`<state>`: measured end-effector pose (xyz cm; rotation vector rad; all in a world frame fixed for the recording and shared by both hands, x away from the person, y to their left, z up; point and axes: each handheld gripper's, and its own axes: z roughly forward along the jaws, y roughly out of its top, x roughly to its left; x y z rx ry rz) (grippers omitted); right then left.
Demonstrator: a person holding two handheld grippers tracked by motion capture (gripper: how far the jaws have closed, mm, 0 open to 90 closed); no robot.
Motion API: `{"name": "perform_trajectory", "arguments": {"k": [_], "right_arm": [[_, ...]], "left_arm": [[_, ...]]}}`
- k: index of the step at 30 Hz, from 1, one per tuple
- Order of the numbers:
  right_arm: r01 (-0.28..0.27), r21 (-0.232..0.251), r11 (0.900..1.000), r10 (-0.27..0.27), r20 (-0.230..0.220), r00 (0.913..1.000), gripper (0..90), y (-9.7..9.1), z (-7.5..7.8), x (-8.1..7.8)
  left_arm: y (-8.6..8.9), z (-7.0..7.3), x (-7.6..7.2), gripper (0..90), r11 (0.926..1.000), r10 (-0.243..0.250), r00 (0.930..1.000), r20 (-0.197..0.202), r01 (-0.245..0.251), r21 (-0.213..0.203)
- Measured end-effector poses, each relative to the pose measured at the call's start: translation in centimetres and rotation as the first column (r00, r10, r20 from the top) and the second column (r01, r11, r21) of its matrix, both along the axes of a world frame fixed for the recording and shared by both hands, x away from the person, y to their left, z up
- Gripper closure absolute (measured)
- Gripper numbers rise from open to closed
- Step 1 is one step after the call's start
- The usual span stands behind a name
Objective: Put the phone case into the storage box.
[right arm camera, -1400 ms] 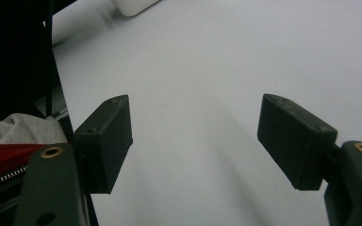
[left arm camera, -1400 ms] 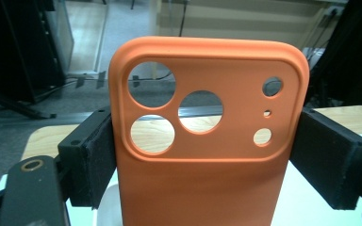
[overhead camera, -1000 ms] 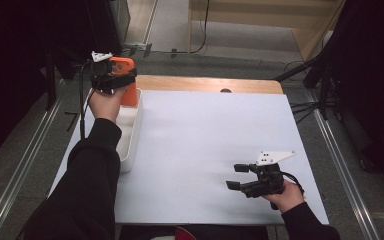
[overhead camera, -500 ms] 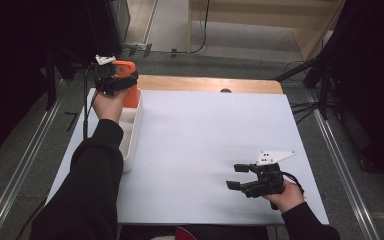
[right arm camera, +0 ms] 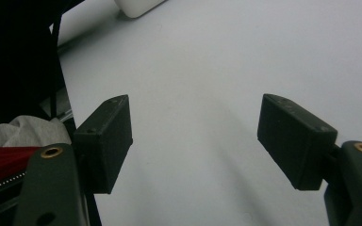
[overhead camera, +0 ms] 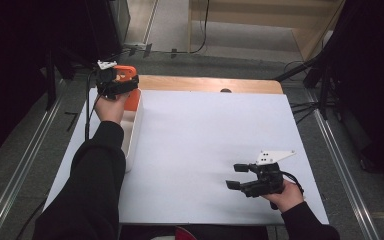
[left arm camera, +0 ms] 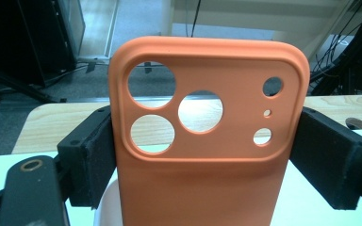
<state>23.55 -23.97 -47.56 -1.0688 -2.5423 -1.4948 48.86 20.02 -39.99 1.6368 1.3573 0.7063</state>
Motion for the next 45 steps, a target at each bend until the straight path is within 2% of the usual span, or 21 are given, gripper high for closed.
{"name": "perform_trajectory", "arguments": {"k": [10,17,24,26,30,43,45], "right_arm": [[-0.001,-0.001,1.0,0.001,-0.003,1.0,26.0,0.1,0.0,0.0],[-0.002,-0.001,1.0,0.002,-0.003,1.0,26.0,0.1,0.0,0.0],[-0.006,-0.002,1.0,0.006,-0.006,1.0,26.0,0.1,0.0,0.0],[-0.004,0.001,1.0,0.004,-0.019,0.9998,26.0,0.1,0.0,0.0],[-0.005,0.006,1.0,0.005,-0.015,0.9999,26.0,0.1,0.0,0.0],[-0.012,0.01,0.9999,0.012,-0.011,0.9999,26.0,0.2,0.1,0.0],[-0.011,0.013,0.9999,0.011,-0.015,0.9998,26.0,0.2,0.1,0.0]], "left_arm": [[-0.3,-1.0,0.3,15.4,0.9991,0.015,0.9993,-0.033,-0.013,0.04],[-0.3,-1.8,0.4,15.4,0.9984,0.037,0.9969,-0.069,-0.034,0.045],[-0.7,-2.3,0.5,15.0,0.9984,0.032,0.9963,-0.08,-0.028,0.049],[-0.7,-2.3,0.6,15.0,0.9979,0.036,0.9958,-0.085,-0.031,0.056],[-0.7,-2.6,0.7,15.0,0.9959,0.047,0.9945,-0.093,-0.039,0.082],[-0.7,-2.8,0.9,15.0,0.9968,0.041,0.9947,-0.094,-0.034,0.073],[-0.6,-2.8,0.9,14.8,0.9979,0.035,0.9949,-0.095,-0.029,0.059]]}}
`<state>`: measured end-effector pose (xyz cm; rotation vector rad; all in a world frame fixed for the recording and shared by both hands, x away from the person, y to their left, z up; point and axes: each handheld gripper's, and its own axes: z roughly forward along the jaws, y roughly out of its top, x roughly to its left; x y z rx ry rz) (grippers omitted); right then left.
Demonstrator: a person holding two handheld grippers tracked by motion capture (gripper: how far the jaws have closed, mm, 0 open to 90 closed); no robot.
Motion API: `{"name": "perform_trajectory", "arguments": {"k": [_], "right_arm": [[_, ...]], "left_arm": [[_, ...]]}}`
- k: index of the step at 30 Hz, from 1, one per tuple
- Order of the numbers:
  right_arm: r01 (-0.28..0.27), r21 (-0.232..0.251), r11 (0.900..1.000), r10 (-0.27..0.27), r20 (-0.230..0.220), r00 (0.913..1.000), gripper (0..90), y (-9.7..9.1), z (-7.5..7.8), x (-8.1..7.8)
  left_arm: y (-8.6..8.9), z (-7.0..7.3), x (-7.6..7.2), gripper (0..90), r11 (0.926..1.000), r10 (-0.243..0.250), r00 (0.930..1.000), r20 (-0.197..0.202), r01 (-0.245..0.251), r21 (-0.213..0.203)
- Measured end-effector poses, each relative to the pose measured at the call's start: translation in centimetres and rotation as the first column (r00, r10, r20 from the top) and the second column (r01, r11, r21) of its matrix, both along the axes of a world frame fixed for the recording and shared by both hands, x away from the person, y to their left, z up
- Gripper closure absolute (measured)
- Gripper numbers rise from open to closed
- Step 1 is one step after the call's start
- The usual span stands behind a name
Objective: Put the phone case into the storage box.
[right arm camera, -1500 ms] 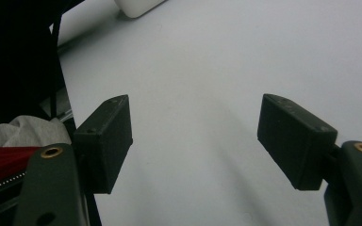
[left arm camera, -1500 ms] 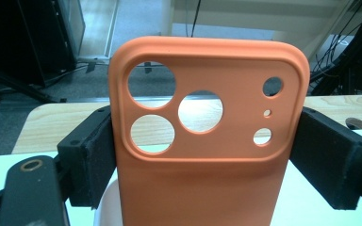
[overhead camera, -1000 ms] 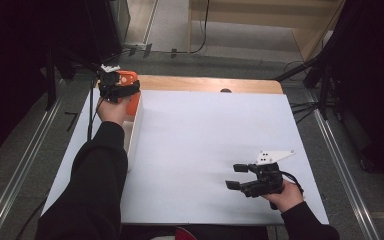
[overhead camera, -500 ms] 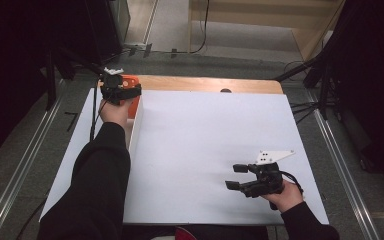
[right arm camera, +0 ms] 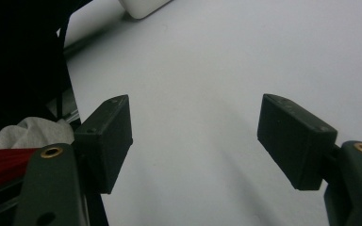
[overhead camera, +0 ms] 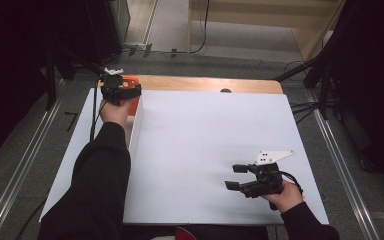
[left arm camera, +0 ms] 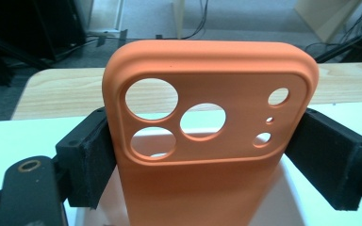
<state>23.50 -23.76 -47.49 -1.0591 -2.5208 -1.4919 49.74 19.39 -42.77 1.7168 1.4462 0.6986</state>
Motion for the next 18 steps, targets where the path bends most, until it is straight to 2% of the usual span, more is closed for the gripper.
{"name": "perform_trajectory", "arguments": {"k": [5,10,14,15,18], "right_arm": [[-0.001,0.007,1.0,0.001,-0.006,1.0,26.0,-0.01,0.02,-0.02],[-0.013,0.01,0.9999,0.013,-0.013,0.9998,26.3,0.13,0.03,-0.09],[-0.024,0.008,0.9997,0.024,-0.007,0.9997,26.4,0.26,0.02,-0.12],[-0.023,0.006,0.9997,0.023,-0.006,0.9997,26.4,0.24,0.01,-0.12],[-0.016,0.006,0.9998,0.017,-0.007,0.9998,26.3,0.18,0.04,-0.14]], "left_arm": [[-0.02,-0.05,0.04,13.9,1.0,0.0,1.0,0.003,0.0,0.003],[0.07,0.14,0.03,12.5,0.9998,0.014,0.9999,0.008,-0.014,-0.013],[-0.06,0.32,-0.07,12.5,0.9998,0.017,0.9991,0.039,-0.017,0.006],[-0.06,0.36,-0.13,12.6,1.0,0.005,0.9992,0.04,-0.005,0.006],[-0.05,0.48,-0.19,12.5,0.9999,0.011,0.9992,0.038,-0.011,0.007]]}}
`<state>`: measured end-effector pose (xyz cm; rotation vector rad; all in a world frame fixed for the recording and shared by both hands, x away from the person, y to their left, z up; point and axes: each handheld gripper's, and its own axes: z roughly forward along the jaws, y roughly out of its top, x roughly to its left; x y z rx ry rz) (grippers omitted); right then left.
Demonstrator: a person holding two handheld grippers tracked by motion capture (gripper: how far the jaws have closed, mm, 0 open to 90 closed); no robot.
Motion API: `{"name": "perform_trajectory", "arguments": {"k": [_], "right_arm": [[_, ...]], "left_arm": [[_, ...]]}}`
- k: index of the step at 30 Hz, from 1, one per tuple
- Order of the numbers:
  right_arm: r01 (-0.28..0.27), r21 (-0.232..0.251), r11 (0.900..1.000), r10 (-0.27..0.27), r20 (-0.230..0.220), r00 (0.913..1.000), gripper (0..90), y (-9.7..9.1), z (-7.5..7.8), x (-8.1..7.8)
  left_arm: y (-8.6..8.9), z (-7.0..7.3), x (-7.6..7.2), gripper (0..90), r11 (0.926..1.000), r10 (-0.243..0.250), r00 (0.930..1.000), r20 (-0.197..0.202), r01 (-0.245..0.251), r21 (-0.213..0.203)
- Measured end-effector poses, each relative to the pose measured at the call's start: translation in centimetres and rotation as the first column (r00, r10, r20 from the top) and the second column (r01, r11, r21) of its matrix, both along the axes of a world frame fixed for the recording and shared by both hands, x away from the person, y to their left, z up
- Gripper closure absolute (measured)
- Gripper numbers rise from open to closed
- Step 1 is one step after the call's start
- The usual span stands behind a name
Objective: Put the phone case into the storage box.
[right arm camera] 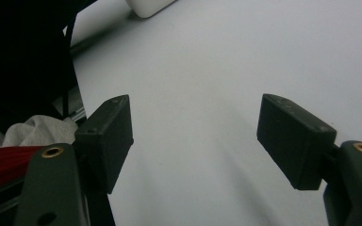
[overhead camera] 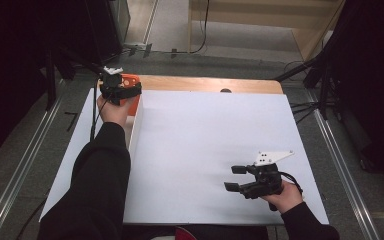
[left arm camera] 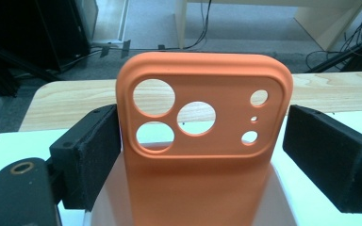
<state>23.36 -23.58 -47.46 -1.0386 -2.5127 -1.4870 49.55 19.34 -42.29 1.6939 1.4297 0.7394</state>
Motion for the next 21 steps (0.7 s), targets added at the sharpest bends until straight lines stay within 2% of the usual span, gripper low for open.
{"name": "perform_trajectory", "arguments": {"k": [3,7,11,12,17,21], "right_arm": [[0.002,-0.003,1.0,-0.002,0.002,1.0,26.3,0.0,0.0,0.0],[0.006,-0.005,1.0,-0.006,0.005,1.0,26.3,-0.1,-0.1,0.1],[0.011,-0.009,0.9999,-0.011,0.003,0.9999,26.3,-0.3,-0.1,0.1],[0.013,-0.01,0.9999,-0.013,0.003,0.9999,26.3,-0.3,-0.1,0.2],[0.027,-0.012,0.9996,-0.027,-0.001,0.9996,26.3,-0.5,-0.1,0.1],[0.034,-0.015,0.9993,-0.034,-0.001,0.9994,26.2,-0.6,-0.1,0.1]], "left_arm": [[0.3,0.2,-0.1,12.5,0.9998,0.003,0.9999,-0.013,-0.003,-0.019],[0.7,0.8,-0.4,12.5,0.9996,0.018,0.9994,-0.03,-0.019,-0.023],[0.8,1.7,-1.1,12.6,0.9997,0.007,0.9994,-0.034,-0.008,-0.024],[0.9,2.0,-1.3,12.6,0.9993,0.001,0.9991,-0.043,-0.003,-0.038],[1.1,2.8,-2.1,12.5,0.9989,-0.017,0.9971,-0.074,0.013,-0.046],[1.5,3.2,-2.5,12.5,0.9958,-0.048,0.9932,-0.106,0.04,-0.082]]}}
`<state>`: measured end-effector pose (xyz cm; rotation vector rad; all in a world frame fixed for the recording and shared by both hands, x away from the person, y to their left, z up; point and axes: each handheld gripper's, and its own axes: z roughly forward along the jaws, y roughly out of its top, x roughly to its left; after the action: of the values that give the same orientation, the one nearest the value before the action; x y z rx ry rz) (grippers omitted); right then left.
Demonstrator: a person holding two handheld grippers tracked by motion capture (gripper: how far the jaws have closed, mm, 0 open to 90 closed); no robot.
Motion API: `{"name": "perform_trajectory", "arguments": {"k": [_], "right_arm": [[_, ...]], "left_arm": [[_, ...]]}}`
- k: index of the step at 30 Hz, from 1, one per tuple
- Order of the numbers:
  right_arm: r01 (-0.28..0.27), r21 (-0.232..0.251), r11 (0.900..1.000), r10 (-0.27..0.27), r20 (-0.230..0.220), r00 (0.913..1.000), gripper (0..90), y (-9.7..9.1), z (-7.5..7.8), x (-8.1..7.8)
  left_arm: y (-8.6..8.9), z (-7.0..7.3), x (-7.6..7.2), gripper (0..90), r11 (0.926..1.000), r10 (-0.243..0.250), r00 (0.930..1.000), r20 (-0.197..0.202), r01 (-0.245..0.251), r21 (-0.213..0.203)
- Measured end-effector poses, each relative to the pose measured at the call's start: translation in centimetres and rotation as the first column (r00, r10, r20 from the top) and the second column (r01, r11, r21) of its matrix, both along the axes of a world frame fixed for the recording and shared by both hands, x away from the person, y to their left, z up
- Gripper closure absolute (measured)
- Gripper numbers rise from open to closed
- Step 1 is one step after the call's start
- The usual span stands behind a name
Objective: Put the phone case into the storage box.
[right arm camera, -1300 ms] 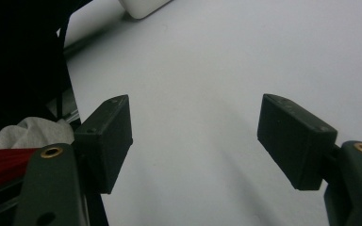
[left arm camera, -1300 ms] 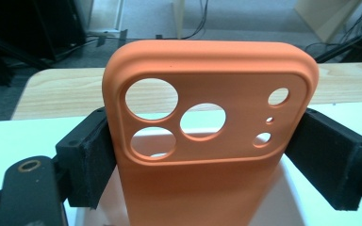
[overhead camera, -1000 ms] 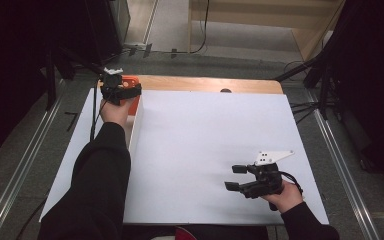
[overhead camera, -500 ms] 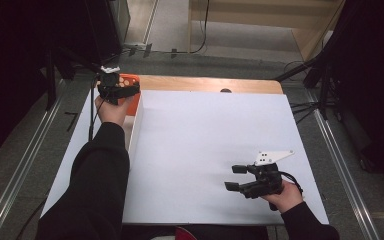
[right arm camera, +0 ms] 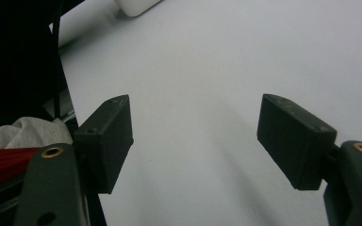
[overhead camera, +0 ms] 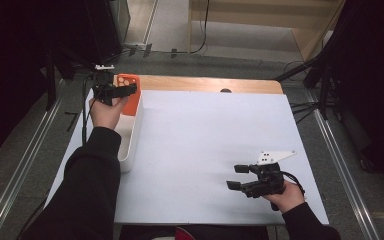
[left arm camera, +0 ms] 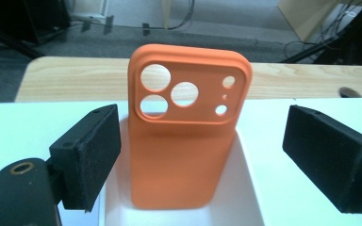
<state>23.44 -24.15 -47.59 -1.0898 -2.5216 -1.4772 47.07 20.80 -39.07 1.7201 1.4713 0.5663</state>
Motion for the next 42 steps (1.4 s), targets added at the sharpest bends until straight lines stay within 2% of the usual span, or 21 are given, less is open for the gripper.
{"name": "perform_trajectory", "arguments": {"k": [4,7,9,10,17,20,23,30,34,38,42], "right_arm": [[0.003,-0.002,1.0,-0.003,-0.003,1.0,26.2,0.0,0.0,0.1],[0.004,-0.003,1.0,-0.004,-0.004,1.0,26.2,-0.1,-0.1,0.2],[0.003,-0.001,1.0,-0.003,-0.003,1.0,26.2,-0.1,-0.1,0.2],[0.004,-0.001,1.0,-0.004,0.0,1.0,26.2,-0.1,-0.1,0.3],[0.001,-0.004,1.0,-0.001,-0.003,1.0,26.2,0.1,-0.1,0.4],[0.001,-0.003,1.0,-0.001,-0.005,1.0,26.2,0.1,-0.1,0.4],[0.001,-0.002,1.0,-0.001,-0.006,1.0,26.2,0.1,-0.1,0.4],[0.0,-0.002,1.0,0.0,-0.001,1.0,26.2,0.1,-0.1,0.5],[0.0,-0.003,1.0,0.0,-0.001,1.0,26.2,0.1,-0.1,0.5],[-0.001,-0.004,1.0,0.001,-0.005,1.0,26.2,0.1,-0.1,0.5],[-0.004,-0.007,1.0,0.004,-0.003,1.0,26.2,0.1,-0.1,0.4]], "left_arm": [[0.4,0.6,-0.6,12.5,0.9995,-0.024,0.9997,-0.006,0.024,-0.021],[0.8,0.9,-1.1,12.5,0.9977,-0.046,0.9986,-0.025,0.044,-0.052],[1.1,1.1,-1.4,12.5,0.9933,-0.077,0.9965,-0.033,0.074,-0.089],[1.1,1.2,-1.6,12.5,0.9927,-0.081,0.9962,-0.032,0.078,-0.092],[1.3,1.8,-2.9,12.6,0.9814,-0.155,0.9872,-0.04,0.149,-0.121],[1.3,1.9,-3.5,12.6,0.9733,-0.186,0.9815,-0.046,0.178,-0.146],[1.2,2.2,-4.1,12.6,0.9679,-0.218,0.9749,-0.043,0.211,-0.137],[1.0,2.3,-5.3,12.8,0.9465,-0.294,0.955,-0.039,0.285,-0.151],[1.1,2.3,-5.7,12.9,0.9213,-0.35,0.9359,-0.041,0.336,-0.196],[0.5,2.3,-6.4,12.9,0.9125,-0.389,0.9197,-0.053,0.377,-0.16],[0.1,2.3,-7.1,13.0,0.8986,-0.425,0.9042,-0.044,0.415,-0.141]]}}
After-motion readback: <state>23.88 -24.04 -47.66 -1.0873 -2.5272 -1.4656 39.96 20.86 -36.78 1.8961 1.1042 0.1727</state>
